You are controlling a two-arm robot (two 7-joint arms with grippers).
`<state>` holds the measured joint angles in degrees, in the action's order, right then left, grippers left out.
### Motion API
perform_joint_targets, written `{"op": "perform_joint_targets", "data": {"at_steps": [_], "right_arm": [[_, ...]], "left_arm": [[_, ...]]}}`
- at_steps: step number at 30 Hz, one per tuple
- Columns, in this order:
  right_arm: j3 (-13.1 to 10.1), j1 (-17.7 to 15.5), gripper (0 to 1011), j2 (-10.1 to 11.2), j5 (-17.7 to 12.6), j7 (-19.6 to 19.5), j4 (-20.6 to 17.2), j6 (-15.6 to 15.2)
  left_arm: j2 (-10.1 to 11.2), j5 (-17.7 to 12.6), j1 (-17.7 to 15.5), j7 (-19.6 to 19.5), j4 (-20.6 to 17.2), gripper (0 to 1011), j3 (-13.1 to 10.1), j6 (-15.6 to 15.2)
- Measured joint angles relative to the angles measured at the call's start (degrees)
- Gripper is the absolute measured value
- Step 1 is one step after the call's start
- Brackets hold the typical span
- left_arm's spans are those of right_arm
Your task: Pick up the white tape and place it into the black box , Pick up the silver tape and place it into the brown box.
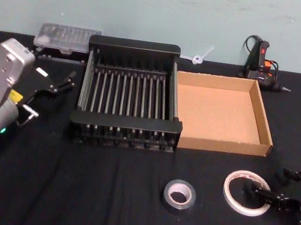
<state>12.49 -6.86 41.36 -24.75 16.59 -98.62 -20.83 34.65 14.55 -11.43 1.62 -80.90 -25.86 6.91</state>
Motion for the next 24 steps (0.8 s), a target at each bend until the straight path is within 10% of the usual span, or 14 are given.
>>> {"op": "perform_joint_targets", "data": {"at_steps": [24], "right_arm": [[-1.0, 0.6, 1002, -2.83, 2.54, 2.15, 2.71, -1.09]], "left_arm": [[0.0, 0.0, 0.0, 0.0, 0.0, 1001, 0.0, 0.0]]}}
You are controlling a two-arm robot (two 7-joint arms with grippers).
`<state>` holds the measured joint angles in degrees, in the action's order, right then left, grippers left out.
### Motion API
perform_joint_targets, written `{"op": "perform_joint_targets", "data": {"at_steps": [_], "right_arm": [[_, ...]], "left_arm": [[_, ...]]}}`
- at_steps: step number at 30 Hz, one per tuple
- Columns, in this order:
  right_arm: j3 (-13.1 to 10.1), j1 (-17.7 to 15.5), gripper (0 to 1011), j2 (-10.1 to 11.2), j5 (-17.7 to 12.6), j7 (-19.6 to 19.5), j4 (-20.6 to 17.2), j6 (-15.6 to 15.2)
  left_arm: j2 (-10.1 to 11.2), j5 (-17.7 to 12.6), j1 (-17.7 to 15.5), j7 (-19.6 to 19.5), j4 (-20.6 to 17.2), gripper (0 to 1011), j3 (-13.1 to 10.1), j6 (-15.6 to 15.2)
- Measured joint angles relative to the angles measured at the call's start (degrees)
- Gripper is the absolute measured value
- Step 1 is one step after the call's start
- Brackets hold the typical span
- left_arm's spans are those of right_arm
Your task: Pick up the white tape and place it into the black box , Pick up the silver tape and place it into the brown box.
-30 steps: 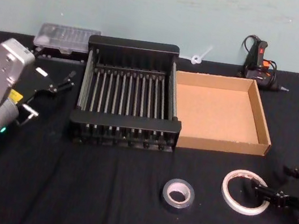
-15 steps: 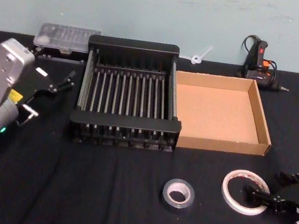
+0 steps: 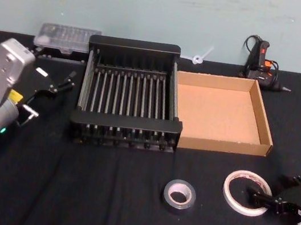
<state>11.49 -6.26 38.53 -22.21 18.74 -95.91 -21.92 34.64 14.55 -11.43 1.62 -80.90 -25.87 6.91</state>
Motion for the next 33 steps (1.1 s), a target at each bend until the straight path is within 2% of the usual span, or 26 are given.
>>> {"op": "perform_joint_targets", "data": {"at_steps": [27, 33], "right_arm": [[-0.23, -0.01, 1002, -0.29, 0.31, 0.29, 0.02, -0.32], [-0.2, -0.01, 903, -0.26, 0.28, 0.27, 0.0, -0.28]], "left_arm": [[0.0, 0.0, 0.0, 0.0, 0.0, 1001, 0.0, 0.0], [0.0, 0.0, 0.0, 0.0, 0.0, 1001, 0.0, 0.0]]}}
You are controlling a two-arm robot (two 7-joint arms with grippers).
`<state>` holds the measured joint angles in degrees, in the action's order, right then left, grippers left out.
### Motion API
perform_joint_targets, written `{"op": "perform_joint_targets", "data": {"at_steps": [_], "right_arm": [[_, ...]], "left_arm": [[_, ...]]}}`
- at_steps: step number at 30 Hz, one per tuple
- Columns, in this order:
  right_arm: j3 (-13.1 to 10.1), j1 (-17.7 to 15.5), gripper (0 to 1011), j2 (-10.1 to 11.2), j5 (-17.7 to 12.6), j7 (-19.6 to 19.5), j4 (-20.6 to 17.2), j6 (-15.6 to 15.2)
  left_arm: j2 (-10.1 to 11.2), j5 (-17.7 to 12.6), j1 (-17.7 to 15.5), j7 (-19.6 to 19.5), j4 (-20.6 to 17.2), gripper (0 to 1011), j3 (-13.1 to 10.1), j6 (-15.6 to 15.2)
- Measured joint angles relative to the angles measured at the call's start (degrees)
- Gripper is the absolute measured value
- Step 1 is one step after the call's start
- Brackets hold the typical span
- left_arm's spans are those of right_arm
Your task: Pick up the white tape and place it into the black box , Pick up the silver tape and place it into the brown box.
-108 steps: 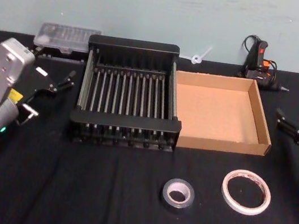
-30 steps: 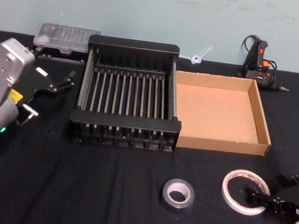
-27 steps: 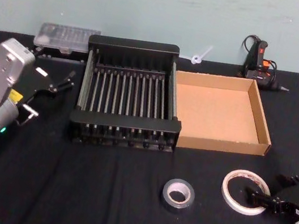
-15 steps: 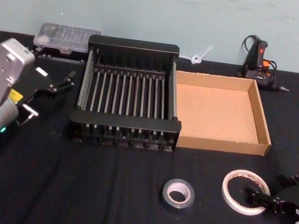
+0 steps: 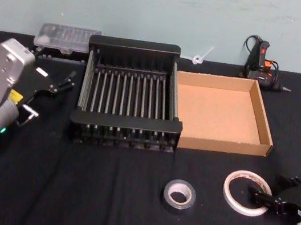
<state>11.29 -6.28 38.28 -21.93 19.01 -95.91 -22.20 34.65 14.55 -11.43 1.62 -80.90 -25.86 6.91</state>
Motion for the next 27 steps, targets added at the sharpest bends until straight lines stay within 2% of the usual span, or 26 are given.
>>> {"op": "perform_joint_targets", "data": {"at_steps": [8, 10, 13, 18, 19, 27], "right_arm": [[0.02, 0.0, 654, 0.02, -0.04, -0.04, 0.0, 0.04], [0.02, 0.0, 620, 0.01, -0.05, -0.05, 0.0, 0.04], [0.01, 0.0, 489, 0.01, -0.07, -0.06, 0.0, 0.04], [0.01, 0.0, 346, 0.01, -0.08, -0.07, 0.0, 0.04], [0.02, 0.0, 285, 0.02, -0.08, -0.07, 0.0, 0.04], [0.02, 0.0, 92, 0.01, -0.08, -0.06, 0.0, 0.05]], "left_arm": [[0.0, 0.0, 0.0, 0.0, 0.0, 1001, 0.0, 0.0], [0.0, 0.0, 0.0, 0.0, 0.0, 1001, 0.0, 0.0], [0.0, 0.0, 0.0, 0.0, 0.0, 1001, 0.0, 0.0], [0.0, 0.0, 0.0, 0.0, 0.0, 1001, 0.0, 0.0], [0.0, 0.0, 0.0, 0.0, 0.0, 1001, 0.0, 0.0], [0.0, 0.0, 0.0, 0.0, 0.0, 1001, 0.0, 0.0]]}}
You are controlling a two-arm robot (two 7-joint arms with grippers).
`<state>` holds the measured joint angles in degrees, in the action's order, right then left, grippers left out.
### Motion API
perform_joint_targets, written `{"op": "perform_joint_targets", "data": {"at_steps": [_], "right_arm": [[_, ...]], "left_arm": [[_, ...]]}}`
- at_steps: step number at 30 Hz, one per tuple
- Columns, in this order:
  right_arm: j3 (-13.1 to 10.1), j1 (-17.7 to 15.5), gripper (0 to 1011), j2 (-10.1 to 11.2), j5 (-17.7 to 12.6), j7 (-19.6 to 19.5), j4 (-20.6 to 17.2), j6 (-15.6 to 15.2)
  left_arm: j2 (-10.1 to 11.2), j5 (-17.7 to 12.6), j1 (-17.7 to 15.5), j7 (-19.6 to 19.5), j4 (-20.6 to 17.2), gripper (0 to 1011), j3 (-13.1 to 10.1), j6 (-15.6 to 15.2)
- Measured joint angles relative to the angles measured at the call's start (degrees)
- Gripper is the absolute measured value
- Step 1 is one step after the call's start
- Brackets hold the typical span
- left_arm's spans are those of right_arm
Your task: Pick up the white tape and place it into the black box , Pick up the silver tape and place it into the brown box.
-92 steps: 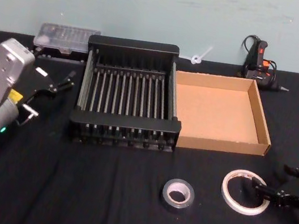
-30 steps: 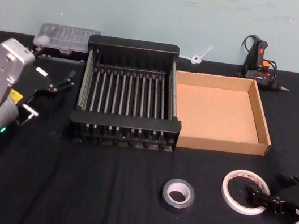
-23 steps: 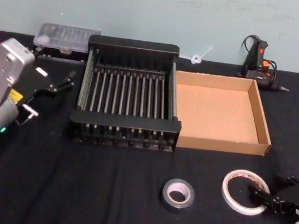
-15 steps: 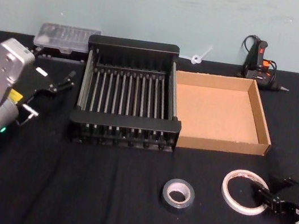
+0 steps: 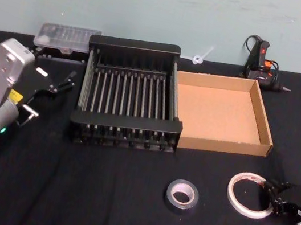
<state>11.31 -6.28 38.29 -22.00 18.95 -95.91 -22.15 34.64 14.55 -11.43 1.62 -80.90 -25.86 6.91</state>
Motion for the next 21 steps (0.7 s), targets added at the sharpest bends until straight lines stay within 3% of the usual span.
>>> {"op": "perform_joint_targets", "data": {"at_steps": [21], "right_arm": [[0.0, 0.0, 84, 0.0, 0.0, 0.0, 0.0, -0.01]], "left_arm": [[0.0, 0.0, 0.0, 0.0, 0.0, 1001, 0.0, 0.0]]}}
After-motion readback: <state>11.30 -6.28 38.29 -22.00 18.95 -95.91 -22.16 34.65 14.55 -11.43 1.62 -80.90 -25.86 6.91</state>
